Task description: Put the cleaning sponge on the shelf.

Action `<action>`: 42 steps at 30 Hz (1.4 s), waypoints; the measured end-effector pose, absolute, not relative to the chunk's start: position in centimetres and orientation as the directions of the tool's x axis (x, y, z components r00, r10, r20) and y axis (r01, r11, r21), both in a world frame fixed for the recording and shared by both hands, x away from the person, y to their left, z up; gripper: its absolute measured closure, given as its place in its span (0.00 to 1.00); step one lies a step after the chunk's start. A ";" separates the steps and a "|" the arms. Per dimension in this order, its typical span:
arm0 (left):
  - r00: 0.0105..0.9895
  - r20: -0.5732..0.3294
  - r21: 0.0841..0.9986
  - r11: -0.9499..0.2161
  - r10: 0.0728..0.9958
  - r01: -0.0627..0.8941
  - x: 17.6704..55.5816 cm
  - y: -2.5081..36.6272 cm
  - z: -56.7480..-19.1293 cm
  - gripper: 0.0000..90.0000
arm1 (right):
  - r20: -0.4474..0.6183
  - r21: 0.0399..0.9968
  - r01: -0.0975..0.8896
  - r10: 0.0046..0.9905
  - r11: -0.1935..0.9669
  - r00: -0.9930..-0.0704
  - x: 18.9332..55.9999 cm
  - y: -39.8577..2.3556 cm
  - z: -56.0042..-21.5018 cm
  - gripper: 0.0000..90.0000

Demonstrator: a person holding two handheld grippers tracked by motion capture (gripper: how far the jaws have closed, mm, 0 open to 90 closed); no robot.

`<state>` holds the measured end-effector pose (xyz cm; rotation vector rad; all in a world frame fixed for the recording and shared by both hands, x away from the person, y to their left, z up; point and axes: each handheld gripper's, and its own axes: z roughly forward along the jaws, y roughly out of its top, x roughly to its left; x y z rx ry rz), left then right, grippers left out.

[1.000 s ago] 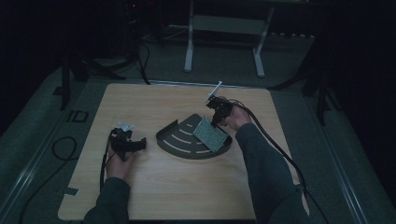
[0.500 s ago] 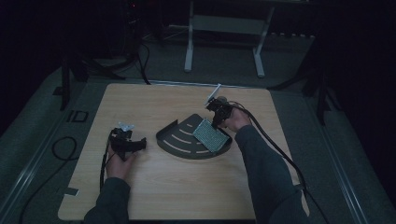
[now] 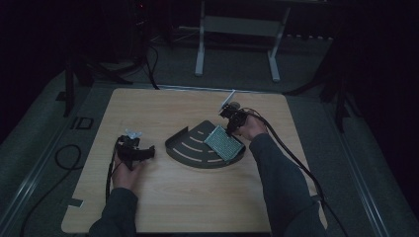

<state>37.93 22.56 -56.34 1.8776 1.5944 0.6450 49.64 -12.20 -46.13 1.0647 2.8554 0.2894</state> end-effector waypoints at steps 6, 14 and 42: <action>0.165 -0.010 0.704 -0.110 0.986 0.702 37.9 22.6 -56.3 0.13 | -0.012 0.208 0.644 0.660 0.736 -0.751 49.7 -12.4 -46.2 0.99; 0.166 -0.010 0.703 -0.111 0.986 0.702 37.9 22.6 -56.3 0.13 | -0.020 0.209 0.644 0.661 0.736 -0.750 49.7 -12.4 -46.3 0.98; 0.165 -0.010 0.704 -0.110 0.986 0.702 37.9 22.6 -56.3 0.13 | -0.039 0.315 0.658 0.702 0.684 -0.711 47.4 -16.5 -45.0 0.73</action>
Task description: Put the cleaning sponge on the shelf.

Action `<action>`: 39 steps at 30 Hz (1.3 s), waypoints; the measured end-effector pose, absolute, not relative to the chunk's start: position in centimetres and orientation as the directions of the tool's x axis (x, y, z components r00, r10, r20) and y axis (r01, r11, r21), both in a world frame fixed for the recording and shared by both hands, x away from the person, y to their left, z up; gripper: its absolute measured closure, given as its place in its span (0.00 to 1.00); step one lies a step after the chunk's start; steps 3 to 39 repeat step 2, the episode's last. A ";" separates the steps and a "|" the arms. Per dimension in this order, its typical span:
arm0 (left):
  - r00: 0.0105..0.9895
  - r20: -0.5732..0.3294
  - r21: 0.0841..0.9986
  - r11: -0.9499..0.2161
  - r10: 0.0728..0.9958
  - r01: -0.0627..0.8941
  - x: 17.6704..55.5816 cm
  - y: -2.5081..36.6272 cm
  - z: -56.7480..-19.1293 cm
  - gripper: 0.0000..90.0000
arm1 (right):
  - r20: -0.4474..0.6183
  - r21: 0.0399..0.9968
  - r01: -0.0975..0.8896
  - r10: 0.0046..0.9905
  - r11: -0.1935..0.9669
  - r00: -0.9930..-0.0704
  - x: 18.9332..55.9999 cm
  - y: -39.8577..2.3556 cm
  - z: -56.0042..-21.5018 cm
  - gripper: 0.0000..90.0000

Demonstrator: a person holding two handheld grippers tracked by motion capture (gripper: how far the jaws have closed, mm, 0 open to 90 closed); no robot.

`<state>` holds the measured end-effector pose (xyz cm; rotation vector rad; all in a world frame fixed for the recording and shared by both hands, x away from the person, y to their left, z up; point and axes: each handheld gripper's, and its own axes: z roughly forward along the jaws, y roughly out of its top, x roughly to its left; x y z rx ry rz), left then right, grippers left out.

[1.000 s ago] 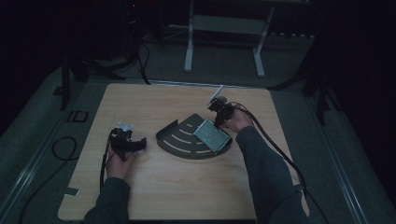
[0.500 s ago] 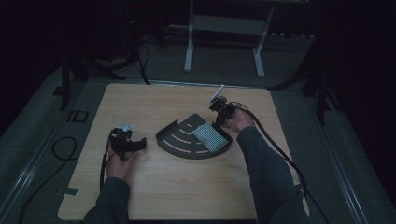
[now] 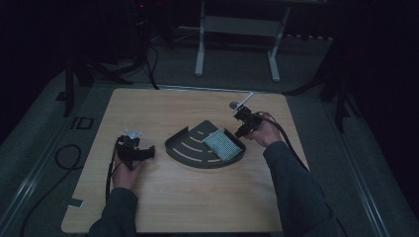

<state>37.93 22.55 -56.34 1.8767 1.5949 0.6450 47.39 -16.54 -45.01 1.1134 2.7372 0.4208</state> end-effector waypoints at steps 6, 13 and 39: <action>0.165 -0.010 0.704 -0.110 0.986 0.702 37.9 22.6 -56.3 0.13 | -0.043 0.332 0.662 0.712 0.672 -0.701 46.8 -17.2 -45.0 0.71; 0.165 -0.010 0.704 -0.110 0.986 0.702 37.9 22.6 -56.3 0.13 | -0.043 0.332 0.662 0.712 0.672 -0.701 46.8 -17.2 -45.0 0.71; 0.165 -0.010 0.704 -0.110 0.986 0.702 37.9 22.6 -56.3 0.13 | -0.043 0.332 0.662 0.712 0.672 -0.701 46.8 -17.2 -45.0 0.71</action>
